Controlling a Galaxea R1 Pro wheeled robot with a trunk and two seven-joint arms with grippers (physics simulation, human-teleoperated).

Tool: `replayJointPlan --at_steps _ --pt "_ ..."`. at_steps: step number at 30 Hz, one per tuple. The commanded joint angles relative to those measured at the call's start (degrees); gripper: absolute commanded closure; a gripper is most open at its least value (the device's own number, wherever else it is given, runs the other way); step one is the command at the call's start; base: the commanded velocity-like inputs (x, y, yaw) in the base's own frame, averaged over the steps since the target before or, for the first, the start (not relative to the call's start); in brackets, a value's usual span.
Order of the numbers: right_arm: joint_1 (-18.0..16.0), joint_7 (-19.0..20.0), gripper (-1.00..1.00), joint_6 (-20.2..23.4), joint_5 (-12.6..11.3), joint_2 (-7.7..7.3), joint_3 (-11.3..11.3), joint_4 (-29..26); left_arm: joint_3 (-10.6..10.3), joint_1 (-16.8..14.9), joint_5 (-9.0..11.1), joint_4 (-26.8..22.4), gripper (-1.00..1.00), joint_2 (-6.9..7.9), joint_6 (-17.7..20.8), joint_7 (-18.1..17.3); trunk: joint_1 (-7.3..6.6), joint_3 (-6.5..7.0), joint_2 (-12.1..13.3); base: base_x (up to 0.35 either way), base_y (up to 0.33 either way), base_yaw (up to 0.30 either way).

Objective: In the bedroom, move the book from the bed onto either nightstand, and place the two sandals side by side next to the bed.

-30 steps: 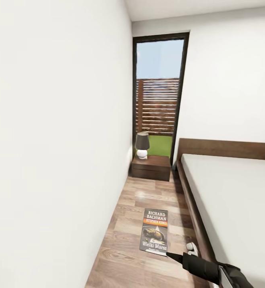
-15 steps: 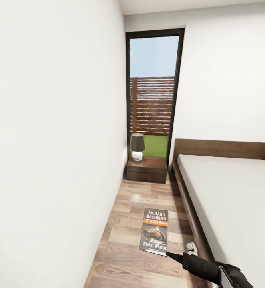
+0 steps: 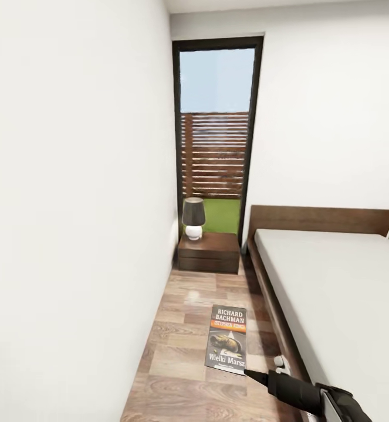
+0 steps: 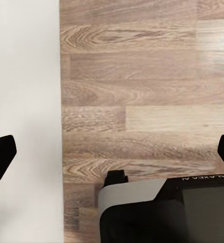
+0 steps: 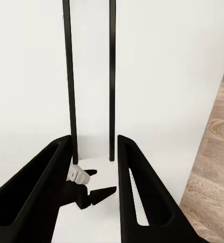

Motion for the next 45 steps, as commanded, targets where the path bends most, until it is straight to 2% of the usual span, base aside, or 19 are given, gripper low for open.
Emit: replayJointPlan --at_steps 1,17,45 --pt "-0.03 0.09 1.0 0.53 -0.41 0.0 -0.08 0.01 -0.5 0.02 0.56 -0.12 -1.0 0.02 0.31 0.33 0.05 -0.02 -0.03 0.35 0.0 -0.078" --pt "-0.03 0.05 1.0 0.53 -0.42 0.02 -0.07 0.01 -0.5 0.02 0.56 -0.1 -1.0 0.03 0.31 0.28 0.05 -0.02 -0.03 0.35 0.0 -0.162" --pt "-0.03 0.05 1.0 0.51 -0.43 0.03 -0.07 0.01 -0.51 0.0 0.56 -0.11 -1.0 0.03 0.35 0.16 0.05 -0.02 -0.03 0.35 0.0 -0.036"
